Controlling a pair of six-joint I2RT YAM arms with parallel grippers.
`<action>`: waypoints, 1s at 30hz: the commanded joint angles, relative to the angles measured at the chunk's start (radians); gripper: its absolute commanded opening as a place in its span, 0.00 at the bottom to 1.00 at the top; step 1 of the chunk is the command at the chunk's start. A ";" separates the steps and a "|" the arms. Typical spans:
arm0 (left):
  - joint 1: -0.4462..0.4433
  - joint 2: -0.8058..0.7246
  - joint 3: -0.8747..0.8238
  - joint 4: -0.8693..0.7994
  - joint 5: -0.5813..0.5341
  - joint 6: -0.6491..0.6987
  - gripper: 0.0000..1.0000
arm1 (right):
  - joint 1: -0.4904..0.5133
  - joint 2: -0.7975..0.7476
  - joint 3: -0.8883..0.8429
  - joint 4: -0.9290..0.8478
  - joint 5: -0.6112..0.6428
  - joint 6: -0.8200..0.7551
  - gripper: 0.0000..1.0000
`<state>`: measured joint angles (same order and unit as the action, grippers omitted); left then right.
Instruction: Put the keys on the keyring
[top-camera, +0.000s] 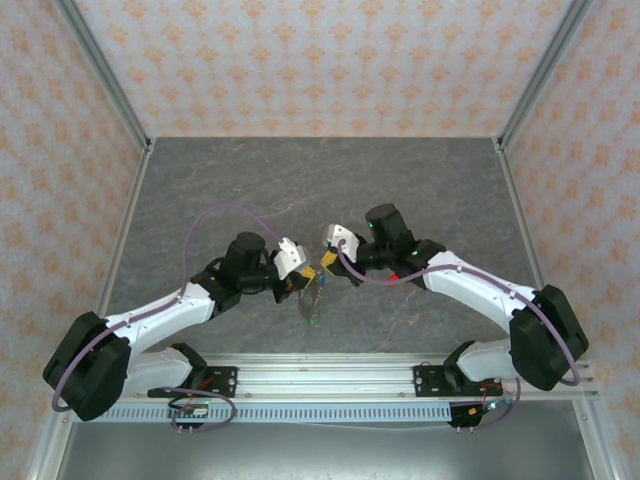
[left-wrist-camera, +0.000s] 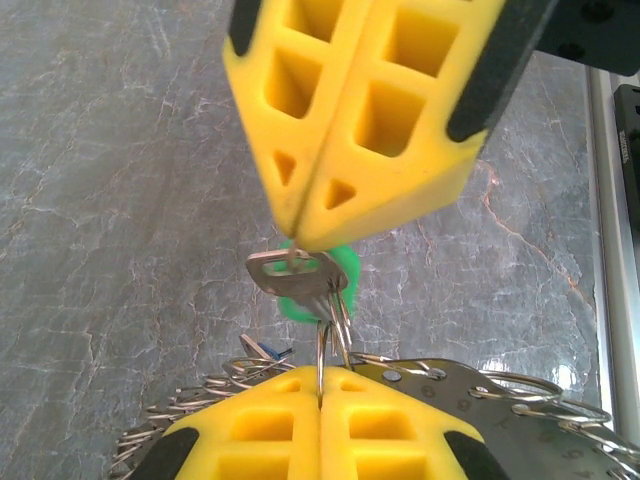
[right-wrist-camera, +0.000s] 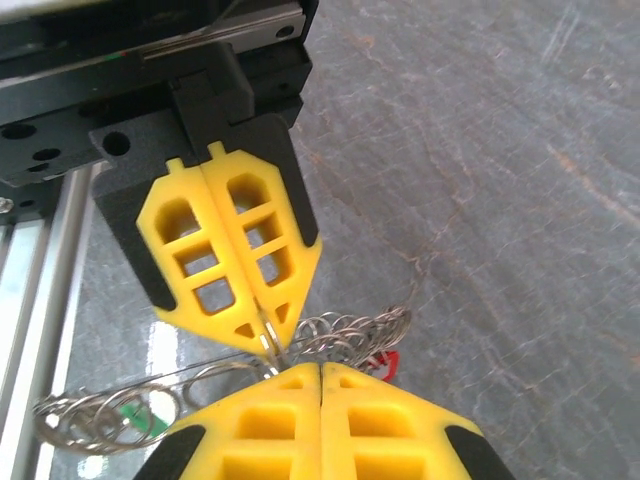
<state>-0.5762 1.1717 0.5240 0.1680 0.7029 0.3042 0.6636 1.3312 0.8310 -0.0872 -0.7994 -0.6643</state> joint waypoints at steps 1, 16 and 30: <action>-0.005 -0.009 0.034 -0.006 0.029 0.020 0.00 | 0.007 -0.022 -0.027 0.080 0.055 -0.051 0.00; -0.005 -0.003 0.047 -0.012 0.021 0.023 0.00 | 0.009 -0.015 -0.024 0.075 0.101 -0.080 0.00; -0.005 0.023 0.059 0.009 -0.033 -0.031 0.00 | 0.048 -0.012 -0.002 -0.033 -0.084 -0.041 0.00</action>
<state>-0.5777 1.1873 0.5419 0.1406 0.6945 0.2962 0.7025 1.3338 0.8062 -0.0750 -0.8062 -0.7219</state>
